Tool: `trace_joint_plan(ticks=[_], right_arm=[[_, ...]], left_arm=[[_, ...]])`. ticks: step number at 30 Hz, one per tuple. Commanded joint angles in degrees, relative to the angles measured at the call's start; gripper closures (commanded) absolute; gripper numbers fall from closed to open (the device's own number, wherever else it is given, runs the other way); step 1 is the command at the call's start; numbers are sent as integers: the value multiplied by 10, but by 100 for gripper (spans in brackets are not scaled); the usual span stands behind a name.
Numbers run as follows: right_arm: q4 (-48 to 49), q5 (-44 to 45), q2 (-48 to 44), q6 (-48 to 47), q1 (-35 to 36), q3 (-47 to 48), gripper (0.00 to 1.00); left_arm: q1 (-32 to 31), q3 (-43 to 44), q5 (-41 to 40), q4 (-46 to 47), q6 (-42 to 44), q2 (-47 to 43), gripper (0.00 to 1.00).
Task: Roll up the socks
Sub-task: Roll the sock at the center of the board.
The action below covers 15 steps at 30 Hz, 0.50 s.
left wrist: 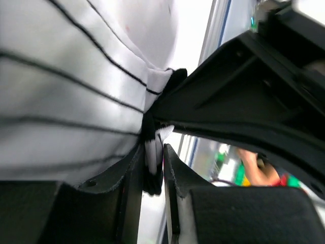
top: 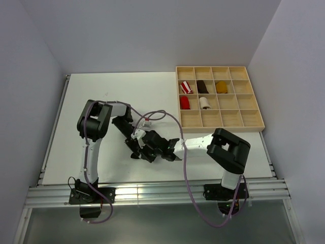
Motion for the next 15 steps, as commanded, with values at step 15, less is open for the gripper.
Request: trace_joint_plan(ticks=[15], right_arm=[[-46, -372, 100, 89, -158, 76, 100]], left_arm=[[123, -135, 0, 431, -249, -289, 73]])
